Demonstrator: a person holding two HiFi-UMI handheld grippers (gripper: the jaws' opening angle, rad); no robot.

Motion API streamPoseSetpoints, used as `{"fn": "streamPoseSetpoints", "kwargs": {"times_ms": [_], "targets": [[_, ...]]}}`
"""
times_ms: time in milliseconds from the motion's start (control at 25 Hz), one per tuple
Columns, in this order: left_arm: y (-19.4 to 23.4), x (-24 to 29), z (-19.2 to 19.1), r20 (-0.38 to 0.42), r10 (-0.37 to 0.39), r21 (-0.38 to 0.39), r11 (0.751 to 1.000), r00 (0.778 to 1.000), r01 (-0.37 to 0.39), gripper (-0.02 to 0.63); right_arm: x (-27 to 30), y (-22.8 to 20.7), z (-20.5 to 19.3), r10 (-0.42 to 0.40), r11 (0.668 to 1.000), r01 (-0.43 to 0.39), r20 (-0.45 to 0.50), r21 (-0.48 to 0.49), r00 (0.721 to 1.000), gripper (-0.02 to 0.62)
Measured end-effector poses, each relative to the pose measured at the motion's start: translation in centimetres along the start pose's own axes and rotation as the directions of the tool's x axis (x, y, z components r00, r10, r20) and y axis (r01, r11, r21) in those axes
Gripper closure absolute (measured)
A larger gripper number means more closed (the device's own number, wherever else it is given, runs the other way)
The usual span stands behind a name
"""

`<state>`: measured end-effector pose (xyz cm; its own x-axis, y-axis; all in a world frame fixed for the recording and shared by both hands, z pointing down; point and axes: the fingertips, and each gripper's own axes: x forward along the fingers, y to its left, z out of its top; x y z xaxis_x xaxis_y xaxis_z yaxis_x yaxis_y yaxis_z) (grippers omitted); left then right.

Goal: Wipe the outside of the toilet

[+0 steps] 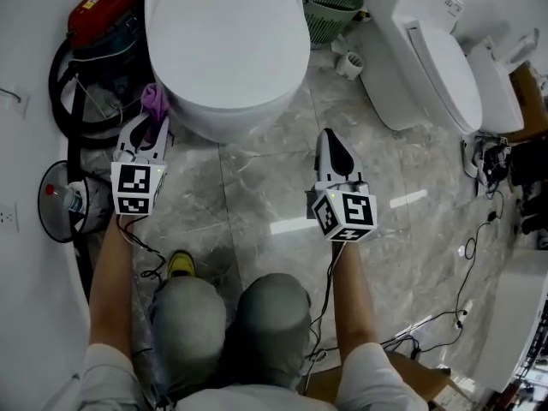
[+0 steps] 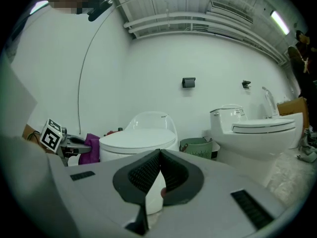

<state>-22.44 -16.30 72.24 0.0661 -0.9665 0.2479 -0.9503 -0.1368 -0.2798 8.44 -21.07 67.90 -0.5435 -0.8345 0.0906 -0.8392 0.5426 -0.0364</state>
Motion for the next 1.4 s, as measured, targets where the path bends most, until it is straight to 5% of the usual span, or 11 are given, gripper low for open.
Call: {"fn": "streamPoseSetpoints", "kwargs": {"times_ms": [520, 1040, 1400], "targets": [[-8.7, 0.9, 3.9, 0.070, -0.084, 0.025, 0.996, 0.994, 0.083, 0.528, -4.4, -3.3, -1.9, -0.022, 1.000, 0.022, -0.009, 0.004, 1.000, 0.588], [-18.9, 4.8, 7.4, 0.126, -0.306, 0.118, 0.949, 0.944, 0.292, 0.529, -7.5, -6.2, -3.2, -0.086, 0.996, 0.085, -0.044, -0.015, 0.995, 0.588], [-26.4, 4.7, 8.4, 0.110, -0.552, 0.228, 0.823, 0.826, 0.520, 0.529, -7.2, -6.5, -4.4, -0.094, 0.995, 0.092, -0.061, -0.037, 0.994, 0.588]]}}
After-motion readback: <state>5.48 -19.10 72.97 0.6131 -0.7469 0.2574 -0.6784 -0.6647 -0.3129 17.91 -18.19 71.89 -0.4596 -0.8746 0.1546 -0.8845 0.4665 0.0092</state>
